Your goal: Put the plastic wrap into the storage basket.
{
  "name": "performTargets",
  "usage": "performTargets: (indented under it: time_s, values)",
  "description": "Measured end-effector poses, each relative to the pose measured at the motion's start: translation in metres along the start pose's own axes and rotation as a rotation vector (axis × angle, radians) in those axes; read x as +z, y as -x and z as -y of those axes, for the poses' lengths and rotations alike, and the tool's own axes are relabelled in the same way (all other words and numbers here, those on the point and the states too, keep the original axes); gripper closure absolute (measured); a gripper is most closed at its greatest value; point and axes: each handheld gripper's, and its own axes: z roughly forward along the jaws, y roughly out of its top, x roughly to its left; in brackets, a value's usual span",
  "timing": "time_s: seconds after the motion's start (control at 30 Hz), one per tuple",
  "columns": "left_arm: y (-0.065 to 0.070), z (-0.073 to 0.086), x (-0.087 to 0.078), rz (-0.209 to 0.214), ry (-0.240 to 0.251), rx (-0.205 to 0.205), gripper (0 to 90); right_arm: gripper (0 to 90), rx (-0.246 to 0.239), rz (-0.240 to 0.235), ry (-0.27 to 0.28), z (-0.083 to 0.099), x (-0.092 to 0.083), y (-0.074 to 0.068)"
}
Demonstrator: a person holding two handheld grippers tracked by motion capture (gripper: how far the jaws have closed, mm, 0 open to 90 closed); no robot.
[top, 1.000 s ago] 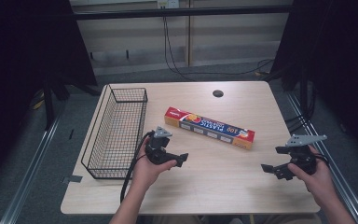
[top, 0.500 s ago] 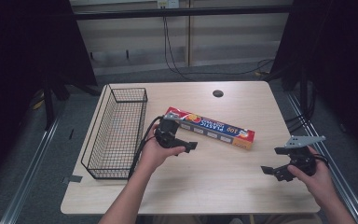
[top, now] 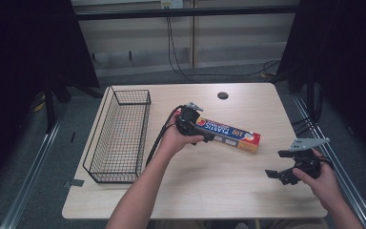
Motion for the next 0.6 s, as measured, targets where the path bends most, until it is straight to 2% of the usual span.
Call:
performTargets:
  time_s: [0.07,0.13,0.2,0.23,0.27,0.3,0.33,0.37,0.43,0.47,0.5,0.53,0.57,0.6]
  values:
    - [-0.004,-0.004,0.009,0.004,-0.01,0.006,1.9,4.1,-0.002,-0.004,-0.003,0.001,0.001,0.0]
    - [-0.007,-0.006,0.014,-0.015,-0.023,0.018,1.9,4.4,-0.005,-0.008,-0.006,0.001,0.002,0.001]
    - [-0.01,-0.007,0.018,-0.007,-0.008,0.001,2.0,4.4,-0.005,-0.009,-0.007,0.001,0.002,0.001]
    - [-0.012,-0.008,0.019,-0.013,-0.023,0.015,1.9,4.4,-0.004,-0.012,-0.006,0.002,0.002,0.001]
    - [-0.012,-0.009,0.022,-0.015,-0.005,-0.001,1.9,4.4,-0.005,-0.011,-0.008,0.002,0.001,0.001]
    - [-0.014,-0.01,0.023,-0.015,-0.014,0.016,1.9,4.4,-0.007,-0.007,-0.01,0.002,0.001,0.001]
    - [-0.015,-0.01,0.025,-0.02,-0.015,0.01,2.0,4.4,-0.008,-0.007,-0.009,0.002,0.001,0.002]
    - [-0.016,-0.011,0.026,-0.029,-0.022,0.026,1.9,4.4,-0.009,-0.009,-0.009,0.002,0.001,0.002]
    - [-0.018,-0.013,0.029,-0.029,-0.018,0.014,1.9,4.5,-0.008,-0.013,-0.007,0.002,0.001,0.002]
    - [-0.021,-0.014,0.029,-0.032,-0.033,0.03,2.0,4.5,-0.007,-0.014,-0.007,0.002,0.001,0.002]
    - [-0.021,-0.015,0.032,-0.029,-0.017,0.005,2.0,4.5,-0.006,-0.015,-0.008,0.002,0.001,0.002]
    - [-0.023,-0.016,0.032,-0.028,-0.022,0.009,2.1,4.5,-0.007,-0.01,-0.009,0.002,0.001,0.002]
    - [-0.024,-0.017,0.034,-0.026,-0.004,-0.013,2.8,4.5,-0.008,-0.011,-0.01,0.001,0.001,0.002]
    - [-0.025,-0.018,0.036,-0.007,0.008,-0.03,2.8,4.6,-0.008,-0.014,-0.01,0.001,0.001,0.002]
